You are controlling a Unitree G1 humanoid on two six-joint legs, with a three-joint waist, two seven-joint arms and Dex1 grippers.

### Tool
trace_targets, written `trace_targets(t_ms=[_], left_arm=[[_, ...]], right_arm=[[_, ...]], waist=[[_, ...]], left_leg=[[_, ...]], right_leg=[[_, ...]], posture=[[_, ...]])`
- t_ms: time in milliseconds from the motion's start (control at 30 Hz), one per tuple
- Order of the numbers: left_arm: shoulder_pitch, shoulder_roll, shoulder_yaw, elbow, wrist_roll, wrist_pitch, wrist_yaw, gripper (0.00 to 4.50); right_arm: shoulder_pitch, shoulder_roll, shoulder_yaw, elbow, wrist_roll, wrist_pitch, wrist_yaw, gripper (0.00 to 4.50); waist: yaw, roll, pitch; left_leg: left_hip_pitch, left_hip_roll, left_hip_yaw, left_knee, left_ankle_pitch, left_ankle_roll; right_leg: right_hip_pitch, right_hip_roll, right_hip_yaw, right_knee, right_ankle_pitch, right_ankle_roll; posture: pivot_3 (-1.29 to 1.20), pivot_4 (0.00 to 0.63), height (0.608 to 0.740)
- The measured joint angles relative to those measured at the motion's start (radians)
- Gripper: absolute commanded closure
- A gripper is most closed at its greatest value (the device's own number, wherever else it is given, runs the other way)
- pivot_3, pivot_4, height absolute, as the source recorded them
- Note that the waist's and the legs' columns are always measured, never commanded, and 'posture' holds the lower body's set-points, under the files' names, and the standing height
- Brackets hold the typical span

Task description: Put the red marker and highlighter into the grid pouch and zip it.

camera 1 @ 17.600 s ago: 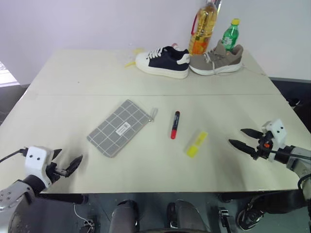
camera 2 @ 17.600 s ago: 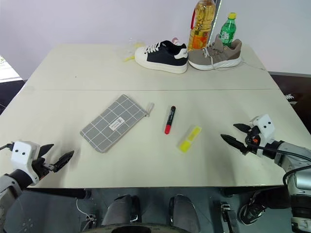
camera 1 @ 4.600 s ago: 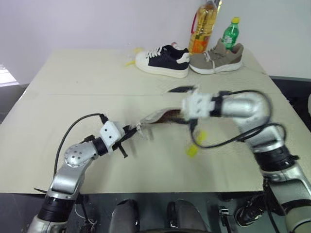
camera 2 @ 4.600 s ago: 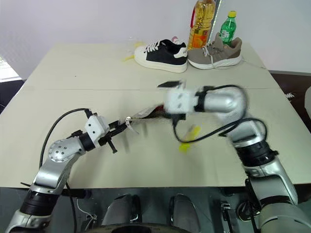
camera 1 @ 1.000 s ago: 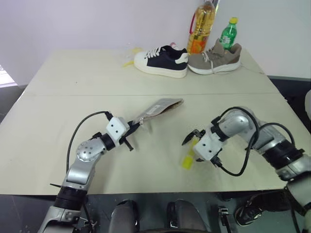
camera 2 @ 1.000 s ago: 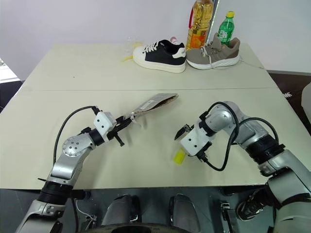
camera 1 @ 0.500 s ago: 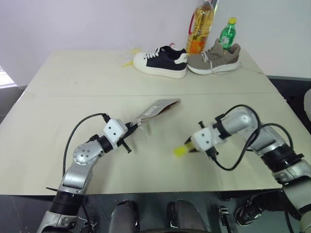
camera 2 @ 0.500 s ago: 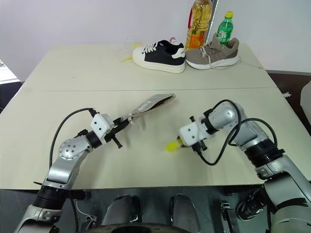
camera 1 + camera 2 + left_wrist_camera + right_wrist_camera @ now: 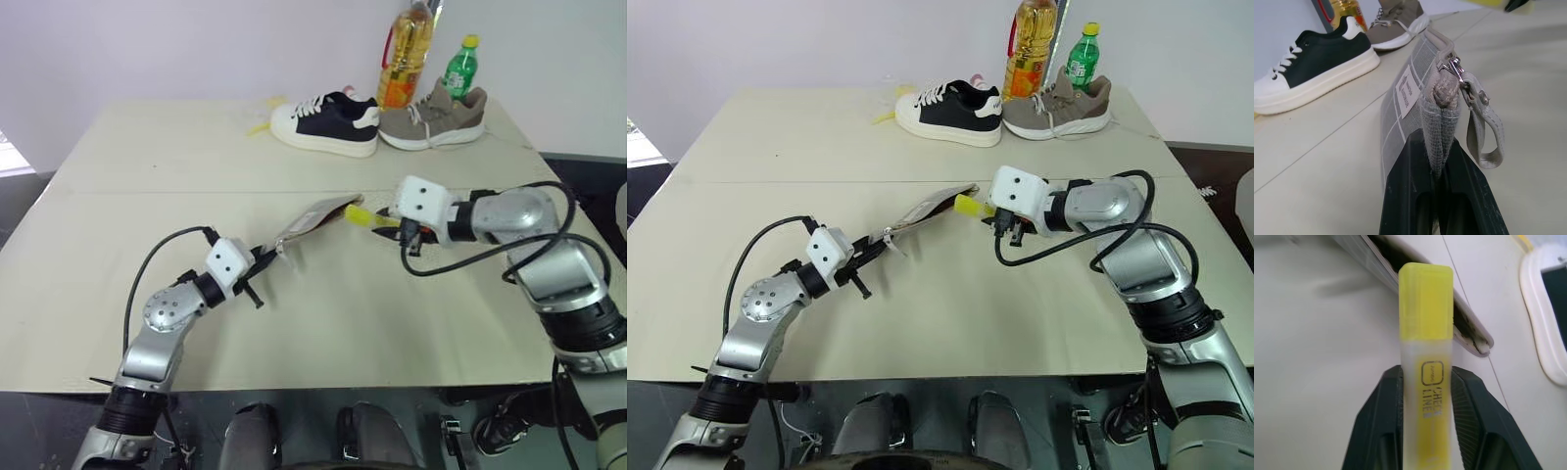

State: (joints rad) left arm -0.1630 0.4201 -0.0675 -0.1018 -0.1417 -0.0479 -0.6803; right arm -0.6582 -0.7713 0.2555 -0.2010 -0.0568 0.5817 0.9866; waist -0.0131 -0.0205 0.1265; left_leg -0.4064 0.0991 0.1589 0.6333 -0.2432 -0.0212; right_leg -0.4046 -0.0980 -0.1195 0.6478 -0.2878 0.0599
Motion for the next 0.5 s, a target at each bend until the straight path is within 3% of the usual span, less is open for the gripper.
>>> trace_targets(t_ms=[500], left_arm=[[0.013, 0.0, -0.037, -0.059, 0.002, 0.023, -0.008, 4.5]], right_arm=[[-0.038, -0.001, 0.103, 0.085, -0.125, -0.152, -0.031, 3.7]], waist=[[-0.001, 0.0, 0.0]], left_leg=[[0.0, 0.0, 0.0, 0.0, 0.0, 0.0]], right_leg=[[0.0, 0.0, 0.0, 0.0, 0.0, 0.0]], posture=[[0.0, 0.15, 0.705]])
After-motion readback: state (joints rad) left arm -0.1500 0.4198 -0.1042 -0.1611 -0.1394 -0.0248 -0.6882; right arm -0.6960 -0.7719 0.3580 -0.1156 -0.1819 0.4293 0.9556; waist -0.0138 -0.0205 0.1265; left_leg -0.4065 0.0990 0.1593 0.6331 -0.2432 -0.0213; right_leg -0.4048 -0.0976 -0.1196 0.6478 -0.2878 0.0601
